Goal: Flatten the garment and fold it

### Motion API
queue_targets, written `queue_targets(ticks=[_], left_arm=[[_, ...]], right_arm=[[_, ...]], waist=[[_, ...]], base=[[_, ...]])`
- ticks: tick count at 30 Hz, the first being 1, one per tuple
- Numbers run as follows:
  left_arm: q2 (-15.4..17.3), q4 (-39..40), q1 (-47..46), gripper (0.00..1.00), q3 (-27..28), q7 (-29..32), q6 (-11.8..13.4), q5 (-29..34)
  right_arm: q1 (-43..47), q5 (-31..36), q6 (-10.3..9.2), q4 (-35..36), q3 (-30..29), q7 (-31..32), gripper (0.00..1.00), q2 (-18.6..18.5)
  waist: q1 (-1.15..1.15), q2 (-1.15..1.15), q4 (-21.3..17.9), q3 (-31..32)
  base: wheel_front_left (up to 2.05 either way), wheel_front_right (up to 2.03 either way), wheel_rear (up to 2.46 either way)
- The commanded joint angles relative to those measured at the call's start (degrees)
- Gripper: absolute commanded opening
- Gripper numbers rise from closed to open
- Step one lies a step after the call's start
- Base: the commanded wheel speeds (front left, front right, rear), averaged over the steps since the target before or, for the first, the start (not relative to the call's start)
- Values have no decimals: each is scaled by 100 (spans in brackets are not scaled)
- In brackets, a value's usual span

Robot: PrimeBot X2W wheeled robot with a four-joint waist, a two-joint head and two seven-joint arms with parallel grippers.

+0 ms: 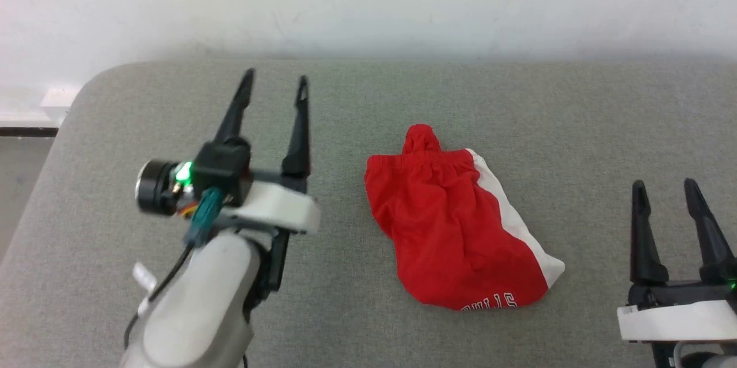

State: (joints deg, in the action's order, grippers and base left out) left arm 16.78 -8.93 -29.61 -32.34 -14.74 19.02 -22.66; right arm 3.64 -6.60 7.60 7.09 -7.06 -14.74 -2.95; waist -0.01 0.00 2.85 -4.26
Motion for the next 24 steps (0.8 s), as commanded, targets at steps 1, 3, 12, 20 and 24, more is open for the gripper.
queue_targets(ticks=[1,3,12,20,24], left_arm=[[-71,273,452,100,366,-25,47,303],[-148,462,892,100,703,-25,49,541],[-411,487,2346,100,1606,-25,-329,1251],[-642,278,2894,100,1853,-26,-658,1645],[-778,278,2805,100,1933,-26,-864,1706]], right_arm=[[81,16,-11,-29,-85,-26,100,7],[121,14,-11,-71,-154,-26,100,7],[327,-129,-11,-322,-190,-26,100,7],[572,-185,-11,-442,-150,-26,100,7],[553,-181,-11,-421,-151,-26,100,7]], waist=[[1,0,32,54],[1,0,43,100],[1,0,105,279],[1,0,160,401],[1,0,137,368]], base=[[0,0,0],[0,0,0],[0,0,0],[0,0,0],[0,0,0]])
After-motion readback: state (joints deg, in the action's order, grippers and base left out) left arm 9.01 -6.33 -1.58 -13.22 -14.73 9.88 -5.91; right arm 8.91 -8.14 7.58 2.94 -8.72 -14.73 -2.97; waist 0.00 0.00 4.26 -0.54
